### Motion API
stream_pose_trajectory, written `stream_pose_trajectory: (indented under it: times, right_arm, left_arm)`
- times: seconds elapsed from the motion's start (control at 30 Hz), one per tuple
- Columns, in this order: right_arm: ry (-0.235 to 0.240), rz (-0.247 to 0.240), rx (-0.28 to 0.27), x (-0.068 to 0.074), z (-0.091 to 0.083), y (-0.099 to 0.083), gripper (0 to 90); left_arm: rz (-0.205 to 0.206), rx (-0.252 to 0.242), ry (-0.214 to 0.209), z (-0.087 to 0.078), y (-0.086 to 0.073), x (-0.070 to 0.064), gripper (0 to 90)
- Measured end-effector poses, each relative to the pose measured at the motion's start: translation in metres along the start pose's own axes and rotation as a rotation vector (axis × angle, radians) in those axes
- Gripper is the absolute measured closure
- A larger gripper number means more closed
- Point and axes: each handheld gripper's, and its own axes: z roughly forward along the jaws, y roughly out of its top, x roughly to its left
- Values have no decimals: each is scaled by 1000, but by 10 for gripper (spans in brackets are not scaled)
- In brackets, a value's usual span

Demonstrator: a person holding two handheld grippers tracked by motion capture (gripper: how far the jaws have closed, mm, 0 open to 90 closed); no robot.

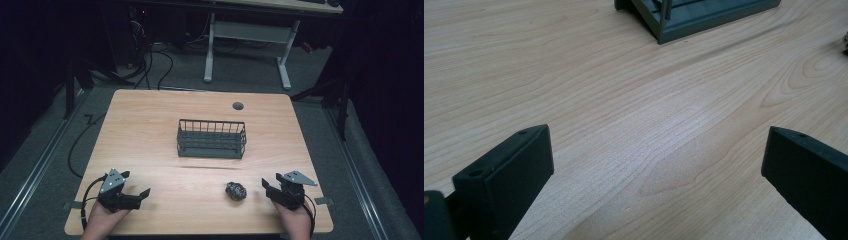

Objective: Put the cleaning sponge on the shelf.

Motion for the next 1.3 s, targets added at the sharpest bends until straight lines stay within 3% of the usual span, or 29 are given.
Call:
stream_pose_trajectory:
  times: [0.4, 0.73, 0.83, 0.93, 1.3]
  right_arm:
    - [21, 26, 10, -1, 6, 1, 377]
    - [35, -7, -13, 10, 9, 12, 379]
    - [43, -39, -17, 17, 11, 17, 384]
    - [31, -77, 2, 23, 12, 21, 388]
    - [12, -119, 79, 30, 11, 26, 368]
  left_arm:
    - [-12, 5, -2, -2, -3, 2, 9]
    - [-7, -9, 7, -12, -9, -1, 7]
    - [-8, -3, 19, -14, -11, -3, 7]
    - [-5, 0, 28, -14, -11, -3, 7]
    - [-3, -18, 34, -14, -11, -1, 6]
